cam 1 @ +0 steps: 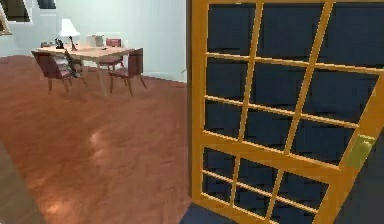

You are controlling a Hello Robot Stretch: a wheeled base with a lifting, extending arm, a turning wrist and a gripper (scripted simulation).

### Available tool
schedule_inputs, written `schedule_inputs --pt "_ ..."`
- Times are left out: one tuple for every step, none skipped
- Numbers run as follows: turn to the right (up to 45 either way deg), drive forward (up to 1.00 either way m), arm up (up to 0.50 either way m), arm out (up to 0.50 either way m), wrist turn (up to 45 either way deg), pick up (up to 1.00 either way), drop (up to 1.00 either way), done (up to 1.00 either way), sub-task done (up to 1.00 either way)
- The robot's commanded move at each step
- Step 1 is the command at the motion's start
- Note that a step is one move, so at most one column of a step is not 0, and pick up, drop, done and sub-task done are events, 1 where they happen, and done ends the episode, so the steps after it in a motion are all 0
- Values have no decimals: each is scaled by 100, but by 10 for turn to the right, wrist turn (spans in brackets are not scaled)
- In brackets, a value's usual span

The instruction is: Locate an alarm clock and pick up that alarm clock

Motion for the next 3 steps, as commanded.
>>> schedule_inputs --pt "0 65 0 0 0 0 0 0 0" --pt "-450 0 0 0 0 0 0 0 0" --pt "-30 0 0 0 0 0 0 0 0"
